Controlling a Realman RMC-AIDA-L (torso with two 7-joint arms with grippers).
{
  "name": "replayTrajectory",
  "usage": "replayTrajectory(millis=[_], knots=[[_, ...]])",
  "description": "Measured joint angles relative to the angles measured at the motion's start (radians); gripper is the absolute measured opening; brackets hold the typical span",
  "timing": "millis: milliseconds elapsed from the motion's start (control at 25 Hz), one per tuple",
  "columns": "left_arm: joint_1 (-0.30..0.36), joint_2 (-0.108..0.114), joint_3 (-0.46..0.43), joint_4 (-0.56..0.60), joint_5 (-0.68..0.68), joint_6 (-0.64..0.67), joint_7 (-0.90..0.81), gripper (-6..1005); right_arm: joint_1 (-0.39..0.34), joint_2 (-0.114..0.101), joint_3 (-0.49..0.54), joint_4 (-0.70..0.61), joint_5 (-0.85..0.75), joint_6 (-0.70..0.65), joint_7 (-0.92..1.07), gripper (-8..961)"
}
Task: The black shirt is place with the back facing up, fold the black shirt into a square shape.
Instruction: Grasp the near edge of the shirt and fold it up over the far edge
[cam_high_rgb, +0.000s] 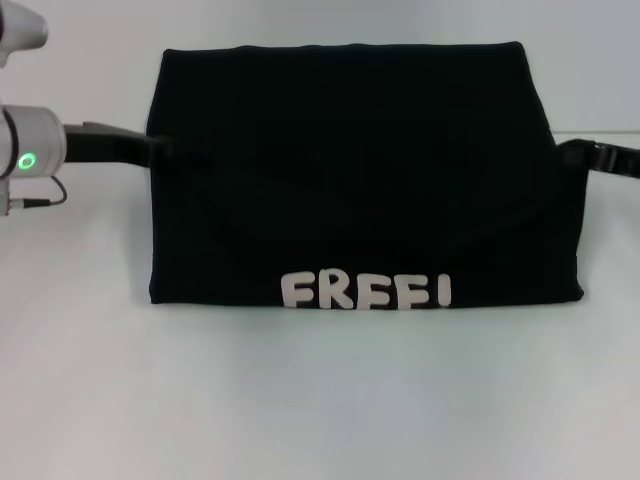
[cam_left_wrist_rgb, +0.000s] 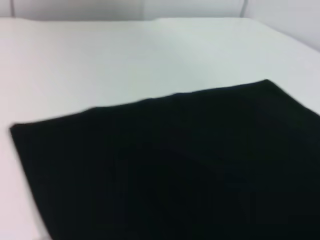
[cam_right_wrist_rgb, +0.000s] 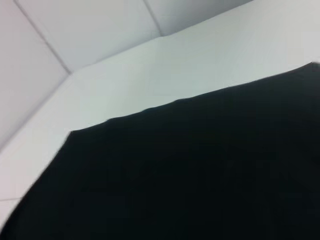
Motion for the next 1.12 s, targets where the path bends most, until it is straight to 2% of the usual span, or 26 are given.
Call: replayTrajectory(millis=[320,640,760,920,1120], knots=[[-0.033,-0.007,0.086,-0.054,0.0,-0.208,0.004,16,0.085,0.033,-0.029,0.017,0.002,0.216,-0.014,70],[-0.064,-0.001,0.106,-0.057,-0.004,-0.242,0.004,15,0.112,0.033,-0.028,0.018,0.002,0.258,-0.006,94],[-0.067,-0.004,0.107,-0.061,-0.004,-0.259,0.012,15,0.111,0.035,-0.024,0.026,0.004,0.259,-0.006,102],[-0.067,-0.022,0.108,-0.092,-0.005,-0.303,0.038,15,0.111,0.049,-0.027,0.041,0.004,0.291,-0.016,114],[-0.062,-0.078,0.119,-0.105,-0.005,-0.386,0.104,16,0.111,0.075,-0.056,0.049,0.004,0.318,-0.031,129]])
